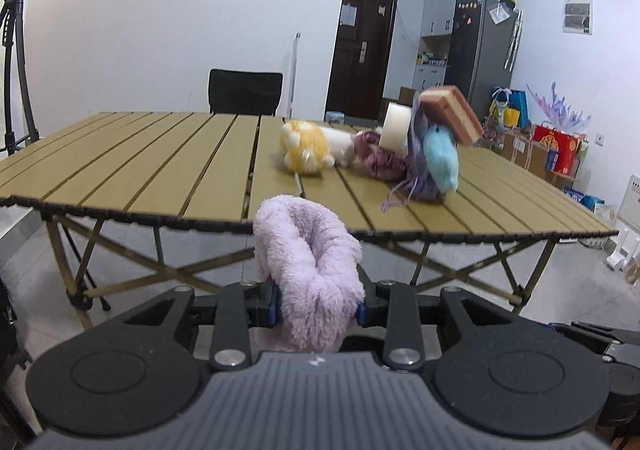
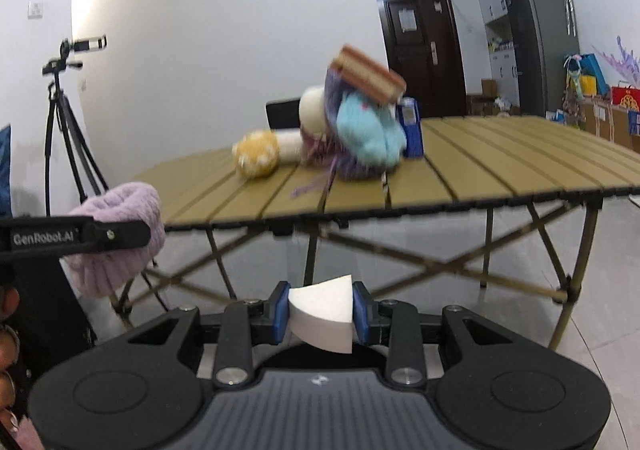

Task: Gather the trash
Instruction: 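Carry the headband and foam wedge with both tools down over the black bin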

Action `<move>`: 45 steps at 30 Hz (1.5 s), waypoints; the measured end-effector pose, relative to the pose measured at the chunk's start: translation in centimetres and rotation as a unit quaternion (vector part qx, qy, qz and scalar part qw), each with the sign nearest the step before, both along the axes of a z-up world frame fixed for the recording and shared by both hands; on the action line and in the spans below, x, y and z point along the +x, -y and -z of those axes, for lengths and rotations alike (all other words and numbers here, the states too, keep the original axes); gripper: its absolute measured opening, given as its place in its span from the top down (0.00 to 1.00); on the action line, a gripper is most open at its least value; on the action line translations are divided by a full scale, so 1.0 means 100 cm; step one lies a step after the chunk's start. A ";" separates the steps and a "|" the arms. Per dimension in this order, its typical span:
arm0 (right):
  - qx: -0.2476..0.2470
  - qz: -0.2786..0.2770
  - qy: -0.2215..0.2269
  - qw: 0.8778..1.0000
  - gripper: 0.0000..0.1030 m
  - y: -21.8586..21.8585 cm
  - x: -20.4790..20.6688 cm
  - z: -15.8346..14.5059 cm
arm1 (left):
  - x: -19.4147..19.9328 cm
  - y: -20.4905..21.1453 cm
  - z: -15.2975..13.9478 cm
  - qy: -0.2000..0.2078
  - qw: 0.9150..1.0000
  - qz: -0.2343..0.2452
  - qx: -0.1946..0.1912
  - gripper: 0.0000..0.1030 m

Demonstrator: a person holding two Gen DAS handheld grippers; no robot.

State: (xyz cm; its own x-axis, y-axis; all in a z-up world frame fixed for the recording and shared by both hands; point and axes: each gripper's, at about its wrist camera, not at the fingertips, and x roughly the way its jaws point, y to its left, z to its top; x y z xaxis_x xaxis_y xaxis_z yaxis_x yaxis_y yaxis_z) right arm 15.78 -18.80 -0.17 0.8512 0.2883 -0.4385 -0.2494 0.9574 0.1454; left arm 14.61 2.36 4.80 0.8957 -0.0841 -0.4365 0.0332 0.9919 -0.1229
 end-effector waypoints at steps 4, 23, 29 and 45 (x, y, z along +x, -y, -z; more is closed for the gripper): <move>-0.010 0.000 -0.023 1.000 0.70 -0.001 -0.012 0.012 | -0.008 -0.004 0.007 -0.012 1.000 -0.001 0.000 0.68; -0.049 0.014 -0.131 0.990 0.70 0.010 -0.032 0.069 | -0.020 -0.022 0.057 -0.103 0.994 -0.031 0.026 0.68; -0.063 0.012 -0.165 0.984 0.70 0.003 -0.021 0.083 | -0.009 -0.038 0.070 -0.137 0.989 -0.056 0.018 0.68; -0.062 -0.020 -0.193 0.979 0.71 -0.025 0.025 0.089 | 0.017 -0.059 0.092 -0.183 0.980 -0.081 0.005 0.68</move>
